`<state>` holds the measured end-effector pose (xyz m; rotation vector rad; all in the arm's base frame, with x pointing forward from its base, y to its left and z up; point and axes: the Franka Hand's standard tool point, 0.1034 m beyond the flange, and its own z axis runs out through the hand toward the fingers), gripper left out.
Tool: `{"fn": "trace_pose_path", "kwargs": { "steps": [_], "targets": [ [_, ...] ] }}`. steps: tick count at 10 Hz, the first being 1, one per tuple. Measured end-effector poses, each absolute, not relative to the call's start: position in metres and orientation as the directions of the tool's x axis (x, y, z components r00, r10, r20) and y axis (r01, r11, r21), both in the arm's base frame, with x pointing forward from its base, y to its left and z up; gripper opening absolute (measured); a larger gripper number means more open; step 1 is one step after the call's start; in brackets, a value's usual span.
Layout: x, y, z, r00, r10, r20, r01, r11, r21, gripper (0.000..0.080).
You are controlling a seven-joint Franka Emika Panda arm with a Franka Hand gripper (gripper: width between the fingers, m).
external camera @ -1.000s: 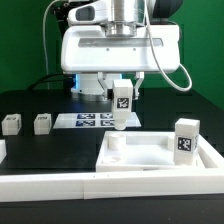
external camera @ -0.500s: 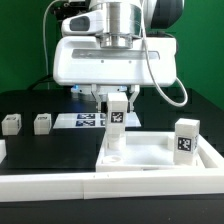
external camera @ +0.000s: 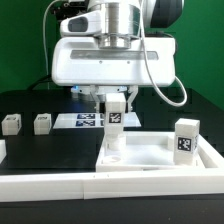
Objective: Assemble square table
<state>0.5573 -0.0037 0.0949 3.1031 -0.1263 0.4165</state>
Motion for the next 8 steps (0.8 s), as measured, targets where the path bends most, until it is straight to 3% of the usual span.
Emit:
{"fn": "trace_pose_path", "kwargs": {
  "steps": [4,6,8],
  "targets": [
    [0.575,-0.008,0.105,0.953,-0.091,0.290,-0.092,-0.996,-0.010,0.0290],
    [0.581,-0.015,0.111,0.895,-0.069,0.440,-0.090,-0.996,0.027,0.0290],
    [0.576,-0.015,0.103,0.865,-0.053,0.499,-0.089,-0.995,0.049,0.0290]
  ]
}}
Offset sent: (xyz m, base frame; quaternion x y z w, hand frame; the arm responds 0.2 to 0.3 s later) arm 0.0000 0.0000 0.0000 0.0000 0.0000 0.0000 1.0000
